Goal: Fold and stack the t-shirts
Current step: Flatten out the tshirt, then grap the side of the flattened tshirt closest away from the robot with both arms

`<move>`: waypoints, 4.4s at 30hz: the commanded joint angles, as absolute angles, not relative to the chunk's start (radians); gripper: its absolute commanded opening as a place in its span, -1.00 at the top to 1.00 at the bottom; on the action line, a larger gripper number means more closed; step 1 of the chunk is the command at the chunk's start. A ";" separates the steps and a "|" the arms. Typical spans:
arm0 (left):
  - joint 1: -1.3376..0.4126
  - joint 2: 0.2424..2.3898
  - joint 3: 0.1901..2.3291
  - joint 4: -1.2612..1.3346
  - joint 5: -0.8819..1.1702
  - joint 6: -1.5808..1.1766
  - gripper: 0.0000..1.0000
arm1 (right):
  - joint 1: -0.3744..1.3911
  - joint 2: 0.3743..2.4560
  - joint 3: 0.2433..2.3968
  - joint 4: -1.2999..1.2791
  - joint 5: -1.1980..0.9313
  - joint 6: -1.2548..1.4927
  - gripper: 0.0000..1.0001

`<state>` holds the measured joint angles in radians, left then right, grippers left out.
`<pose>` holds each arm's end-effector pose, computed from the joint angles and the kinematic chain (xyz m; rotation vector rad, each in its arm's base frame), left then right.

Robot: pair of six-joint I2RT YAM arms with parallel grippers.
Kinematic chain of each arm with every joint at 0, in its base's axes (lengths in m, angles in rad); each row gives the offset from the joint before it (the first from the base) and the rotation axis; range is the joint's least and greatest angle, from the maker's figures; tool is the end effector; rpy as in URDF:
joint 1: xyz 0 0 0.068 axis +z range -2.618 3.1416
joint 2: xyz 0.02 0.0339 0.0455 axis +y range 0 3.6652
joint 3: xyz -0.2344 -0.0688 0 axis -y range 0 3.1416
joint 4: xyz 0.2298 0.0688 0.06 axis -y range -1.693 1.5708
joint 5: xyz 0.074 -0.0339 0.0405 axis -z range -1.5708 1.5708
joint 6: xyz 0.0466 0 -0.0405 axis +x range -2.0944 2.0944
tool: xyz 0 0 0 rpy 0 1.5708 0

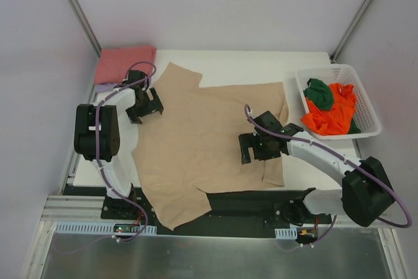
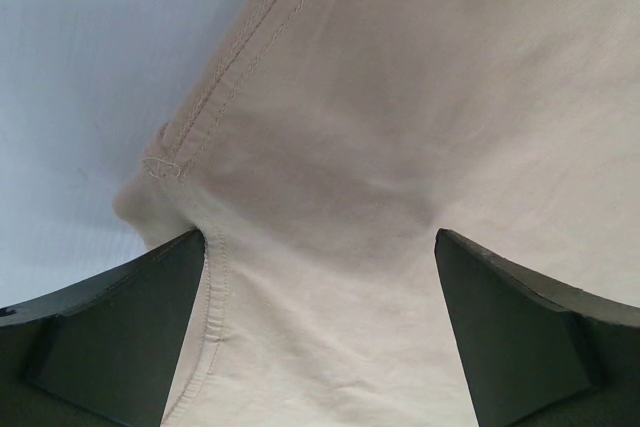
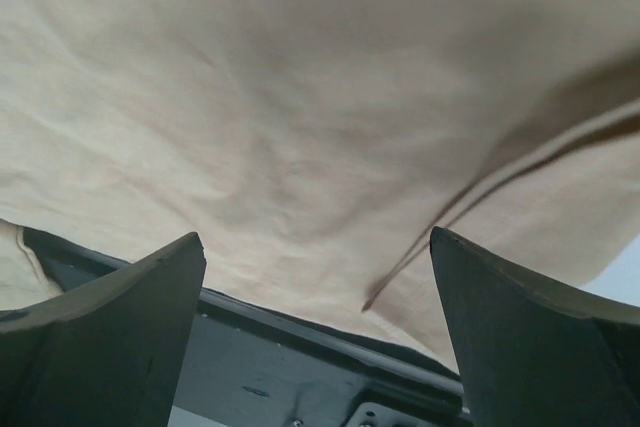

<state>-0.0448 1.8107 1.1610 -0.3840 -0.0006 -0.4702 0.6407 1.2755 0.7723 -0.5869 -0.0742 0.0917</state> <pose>0.3563 -0.0159 0.1463 -0.5525 2.5571 -0.1826 0.1885 0.1449 0.1727 -0.7555 2.5921 0.3305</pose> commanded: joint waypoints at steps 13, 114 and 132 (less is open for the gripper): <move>0.017 1.907 1.249 -0.437 -0.020 -0.426 -0.98 | 0.629 1.414 0.756 -0.518 0.027 0.236 -0.93; -0.517 0.609 0.447 -0.623 0.054 -0.952 -0.97 | 0.351 0.890 0.743 -0.572 0.316 0.213 -0.93; -0.683 0.785 0.406 -0.695 0.048 -1.009 -0.25 | 0.318 0.842 0.664 -0.583 0.316 0.213 -0.93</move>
<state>-0.6617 0.7452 0.3901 -0.6716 0.0502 -1.0080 0.3290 0.8284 0.6689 -0.5903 0.2901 0.1986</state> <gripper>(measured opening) 0.638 0.964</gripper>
